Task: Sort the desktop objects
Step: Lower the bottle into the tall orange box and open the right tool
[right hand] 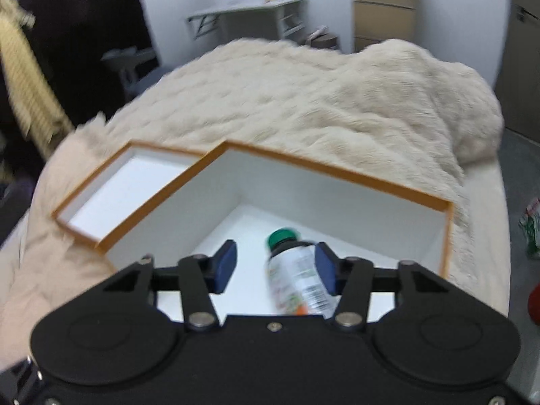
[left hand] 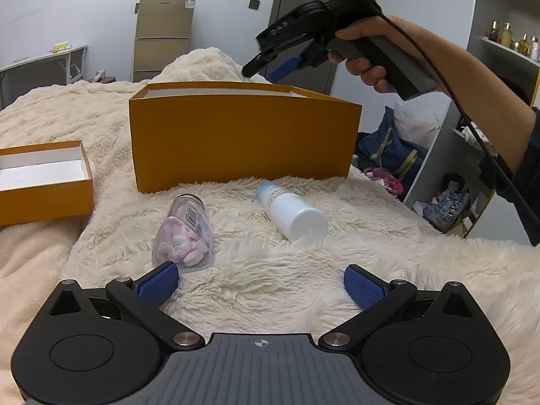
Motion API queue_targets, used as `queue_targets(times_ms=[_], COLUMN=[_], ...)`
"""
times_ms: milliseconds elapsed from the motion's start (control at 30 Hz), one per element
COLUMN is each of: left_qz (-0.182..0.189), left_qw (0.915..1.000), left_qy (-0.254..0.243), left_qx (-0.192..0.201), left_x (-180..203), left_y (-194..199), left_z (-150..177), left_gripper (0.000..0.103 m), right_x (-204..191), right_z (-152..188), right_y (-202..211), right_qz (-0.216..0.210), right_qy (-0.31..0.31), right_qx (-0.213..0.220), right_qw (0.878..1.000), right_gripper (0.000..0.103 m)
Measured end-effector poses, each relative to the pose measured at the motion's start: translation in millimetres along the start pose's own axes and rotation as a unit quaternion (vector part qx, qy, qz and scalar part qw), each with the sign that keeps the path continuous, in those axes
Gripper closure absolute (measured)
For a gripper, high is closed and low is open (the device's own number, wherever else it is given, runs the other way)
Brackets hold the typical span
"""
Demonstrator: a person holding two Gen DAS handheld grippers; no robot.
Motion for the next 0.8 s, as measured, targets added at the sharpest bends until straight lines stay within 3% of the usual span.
queue_targets(times_ms=[167,267,400,533,733,800], left_qz=[0.000,0.000,0.000,0.000,0.000,0.000], left_qw=[1.0000,1.0000,1.0000,1.0000,1.0000,1.0000], left_qy=[0.000,-0.002,-0.002,-0.003,-0.002,-0.002], left_qx=[0.000,0.000,0.000,0.000,0.000,0.000], left_x=[-0.1,0.6,1.3,1.8,1.0,0.6], left_y=[0.4,0.3,0.7,0.6,0.8,0.6], left_z=[0.2,0.4,0.9,0.7,0.9,0.8], left_gripper=[0.000,0.000,0.000,0.000,0.000,0.000], right_x=[-3.3,10.9,30.1,42.5,48.3,45.4], right_z=[-4.4,-4.4,-4.5,-1.7,-0.8,2.8], right_y=[-38.0,-54.8,-62.7,-69.8,-32.9,-0.9], right_qz=[-0.003,0.061,0.073,0.155,0.103,0.047], right_qy=[0.004,0.018,-0.003,0.021,-0.035,-0.062], right_qx=[-0.068,-0.081,-0.090,-0.083,-0.013,0.024], right_qw=[0.998,0.995,0.993,0.984,0.994,0.997], right_gripper=[0.061,0.059,0.060,0.062,0.059,0.046])
Point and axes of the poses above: each gripper's, at about its wrist camera, not at the fingertips, and y roughly against the way its jaws point, x to its right, z to its underside, the point moved 5 cm from there along -y, roughly the way its jaws point, and after that the axes turned 7 degrees about z, right-handed, at the moved point
